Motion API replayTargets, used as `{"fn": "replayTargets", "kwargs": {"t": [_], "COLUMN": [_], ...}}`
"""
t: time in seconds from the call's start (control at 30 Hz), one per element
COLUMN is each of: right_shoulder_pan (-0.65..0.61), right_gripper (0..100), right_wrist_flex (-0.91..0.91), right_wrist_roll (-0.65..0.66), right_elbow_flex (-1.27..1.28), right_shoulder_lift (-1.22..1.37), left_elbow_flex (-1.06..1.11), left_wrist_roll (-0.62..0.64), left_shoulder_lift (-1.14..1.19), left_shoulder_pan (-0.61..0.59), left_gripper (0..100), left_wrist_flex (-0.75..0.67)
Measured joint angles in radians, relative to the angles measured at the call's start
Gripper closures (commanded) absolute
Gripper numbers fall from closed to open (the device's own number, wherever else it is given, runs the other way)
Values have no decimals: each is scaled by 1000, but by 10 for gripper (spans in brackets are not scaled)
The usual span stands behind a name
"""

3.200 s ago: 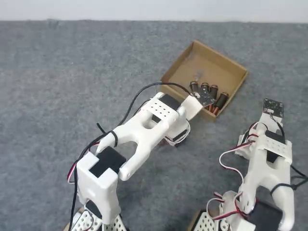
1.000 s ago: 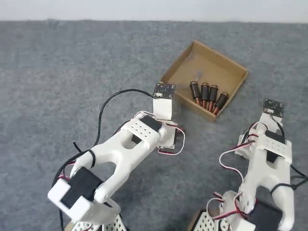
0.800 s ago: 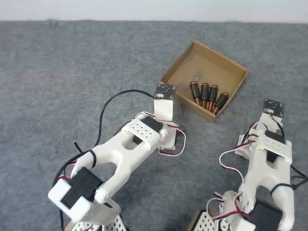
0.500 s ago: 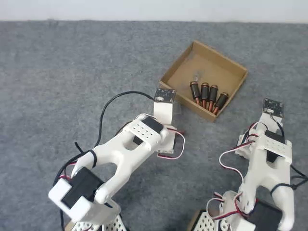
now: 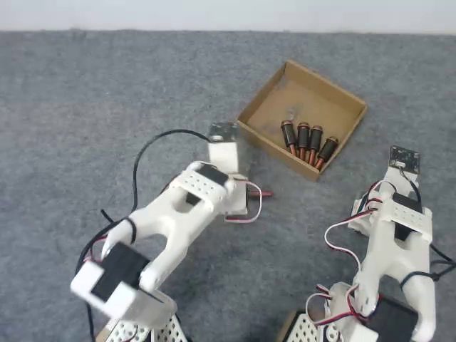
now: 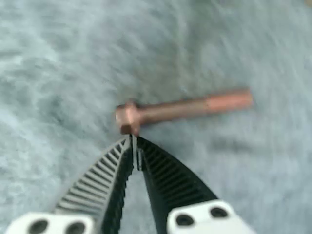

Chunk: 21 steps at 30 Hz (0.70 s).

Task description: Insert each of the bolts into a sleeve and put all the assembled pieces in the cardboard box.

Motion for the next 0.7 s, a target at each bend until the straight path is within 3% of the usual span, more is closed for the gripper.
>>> {"fn": "replayTargets", "kwargs": {"t": [0.13,0.37,0.57,0.7], "right_shoulder_pan": [0,0,0,0], "right_gripper": [991,991,991,991], "right_wrist_flex": [0,0,0,0], "right_wrist_roll": [0,0,0,0], "right_elbow_flex": [0,0,0,0], "right_shoulder_lift": [0,0,0,0], "left_elbow_flex": [-86,-213,-230,-230], "left_wrist_roll": [63,66,75,149], "left_shoulder_lift": [123,184,184,193], "left_shoulder_pan": [-38,-87,-137,-138], "left_gripper": [989,989,988,988], "left_wrist_flex": [-14,-15,-140,-173]}}
